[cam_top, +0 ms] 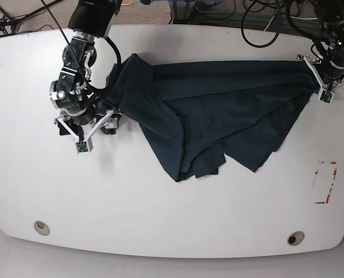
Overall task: Fold the T-shirt properly
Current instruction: 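Move the right gripper down along the shirt edge and grasp fabric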
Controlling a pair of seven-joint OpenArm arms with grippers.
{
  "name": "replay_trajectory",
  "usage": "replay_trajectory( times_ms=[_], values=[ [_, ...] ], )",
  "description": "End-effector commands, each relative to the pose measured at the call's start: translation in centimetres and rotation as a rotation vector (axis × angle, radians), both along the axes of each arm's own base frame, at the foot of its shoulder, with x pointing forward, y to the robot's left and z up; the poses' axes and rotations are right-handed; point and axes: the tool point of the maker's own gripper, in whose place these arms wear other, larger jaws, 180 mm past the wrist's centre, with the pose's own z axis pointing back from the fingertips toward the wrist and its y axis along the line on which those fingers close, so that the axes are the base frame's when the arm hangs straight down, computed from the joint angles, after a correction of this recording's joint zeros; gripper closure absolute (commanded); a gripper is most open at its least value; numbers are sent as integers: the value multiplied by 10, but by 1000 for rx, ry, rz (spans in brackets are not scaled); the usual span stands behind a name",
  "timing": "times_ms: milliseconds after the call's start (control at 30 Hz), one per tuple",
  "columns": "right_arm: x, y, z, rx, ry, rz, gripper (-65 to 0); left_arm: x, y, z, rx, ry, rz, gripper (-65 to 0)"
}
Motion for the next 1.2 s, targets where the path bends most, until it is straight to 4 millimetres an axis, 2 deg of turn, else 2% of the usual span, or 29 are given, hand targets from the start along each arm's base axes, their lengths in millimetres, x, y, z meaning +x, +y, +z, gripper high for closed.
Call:
replay_trajectory(
  times_ms=[0,200,267,400,800,1167],
  values=[
    [13,2,11,14,-43,2,-539,3,3,8,16,-23,-5,-3],
    [11,8,2,37,-18,1,-538,2,4,8,18,-21,-3,-3],
    [5,12,-9,43,13,4,-539,5,2,9,14,-29,-7,-2],
    [0,14,-17,52,32,4,-539,4,2,9,16,-27,-5,-2],
    [-5,19,-20,97,33,7,-537,3,5,10,20,-27,0,-5],
    [-10,28,-41,156,71,8,-518,6,3,10,13,-36,-3,-6]
  ],
)
